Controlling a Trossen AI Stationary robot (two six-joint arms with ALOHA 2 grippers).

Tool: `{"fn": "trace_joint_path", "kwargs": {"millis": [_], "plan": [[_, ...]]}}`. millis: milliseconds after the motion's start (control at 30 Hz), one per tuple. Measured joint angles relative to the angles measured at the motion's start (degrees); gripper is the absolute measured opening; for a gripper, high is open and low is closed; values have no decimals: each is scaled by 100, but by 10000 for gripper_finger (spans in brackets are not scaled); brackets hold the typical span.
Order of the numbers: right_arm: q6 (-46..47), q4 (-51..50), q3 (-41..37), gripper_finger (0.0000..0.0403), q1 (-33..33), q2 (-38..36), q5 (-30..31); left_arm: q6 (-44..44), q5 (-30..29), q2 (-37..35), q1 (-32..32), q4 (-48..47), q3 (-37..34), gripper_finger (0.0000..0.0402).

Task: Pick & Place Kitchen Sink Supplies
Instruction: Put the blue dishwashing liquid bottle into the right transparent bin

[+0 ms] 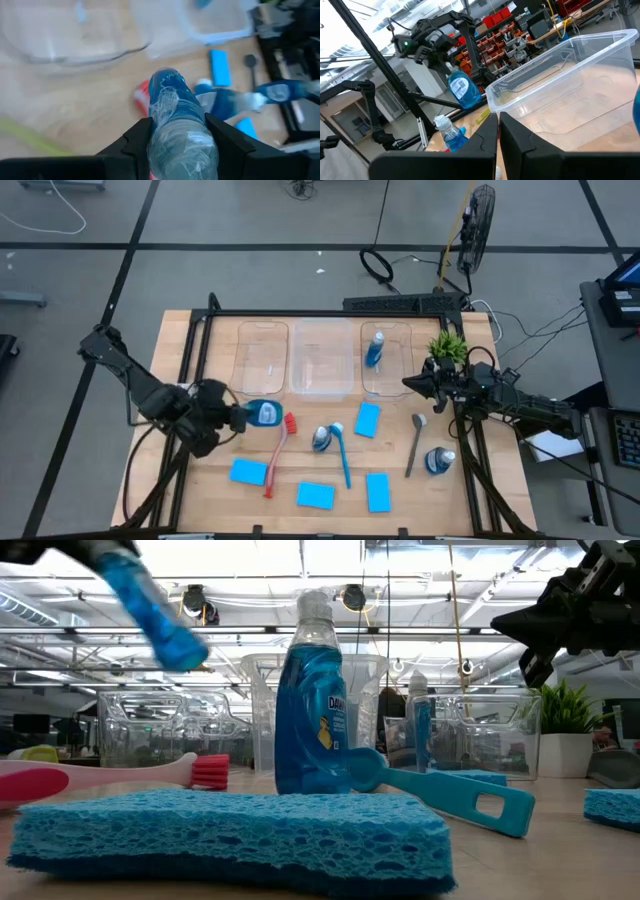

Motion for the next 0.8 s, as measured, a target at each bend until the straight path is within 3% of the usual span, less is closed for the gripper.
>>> {"fn": "trace_joint_path", "kwargs": {"millis": [333,500,800], "plan": [[-26,277,0,4,0,2,7,3146,-70,-36,795,2129,0,153],[-533,865,0,4,0,8,-15,4596,73,-36,1257,3275,2,153],[-1082,1185,291,4,2,440,-164,4996,1343,223,2340,3569,4,153]]}}
